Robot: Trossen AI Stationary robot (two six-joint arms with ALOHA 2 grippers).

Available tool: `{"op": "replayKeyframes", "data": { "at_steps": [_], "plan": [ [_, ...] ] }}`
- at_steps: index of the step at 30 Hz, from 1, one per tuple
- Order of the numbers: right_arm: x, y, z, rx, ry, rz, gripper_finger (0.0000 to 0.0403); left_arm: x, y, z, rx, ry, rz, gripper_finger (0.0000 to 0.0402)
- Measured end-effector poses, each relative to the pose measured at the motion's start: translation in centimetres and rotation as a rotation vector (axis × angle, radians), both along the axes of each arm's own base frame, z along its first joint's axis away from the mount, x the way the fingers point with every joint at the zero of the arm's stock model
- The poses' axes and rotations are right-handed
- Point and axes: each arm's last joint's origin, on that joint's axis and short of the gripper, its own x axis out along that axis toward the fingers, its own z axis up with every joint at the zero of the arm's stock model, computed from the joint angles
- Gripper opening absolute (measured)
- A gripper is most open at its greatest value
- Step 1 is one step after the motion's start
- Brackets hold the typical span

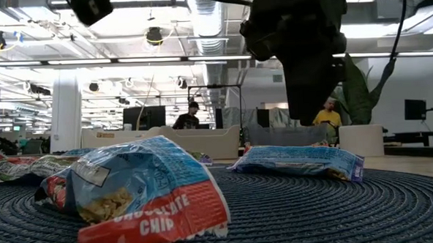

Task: Pick and place Granola Bars by type
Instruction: Put the blue granola bar into the gray bin

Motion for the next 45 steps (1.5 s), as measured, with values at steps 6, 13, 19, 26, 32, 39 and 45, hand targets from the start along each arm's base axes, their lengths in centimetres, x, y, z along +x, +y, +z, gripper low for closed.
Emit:
{"op": "replayKeyframes", "data": {
  "at_steps": [6, 13, 19, 26, 32, 39, 45],
  "plan": [
    [0.3, 0.1, 0.1, 0.006, -0.038, 0.026, 0.0153, -0.4, -0.3, -0.7, 0.048, 0.075, 0.024, 0.0160],
    [1.0, 0.4, 0.3, 0.057, -0.106, 0.034, 0.0179, -0.5, -0.6, -0.7, 0.042, 0.079, 0.020, 0.0160],
    [1.0, 0.9, -1.2, 0.053, -0.042, 0.028, 0.0230, -0.5, -0.6, -0.7, 0.038, 0.081, 0.025, 0.0160],
    [1.3, 2.0, -4.4, 0.057, 0.071, 0.077, 0.0247, -0.5, -0.5, -0.7, 0.040, 0.080, 0.043, 0.0160],
    [1.2, 2.0, -4.8, 0.027, 0.079, 0.080, 0.0231, -0.4, -0.5, -0.7, 0.044, 0.082, 0.049, 0.0160],
    [1.4, 1.6, -4.8, 0.028, 0.081, 0.069, 0.0150, -0.5, -0.5, -0.7, 0.052, 0.086, 0.060, 0.0160],
    [1.5, 1.3, -4.7, 0.036, 0.077, 0.062, 0.0056, -0.5, -0.4, -0.7, 0.058, 0.084, 0.070, 0.0160]
  ]
}}
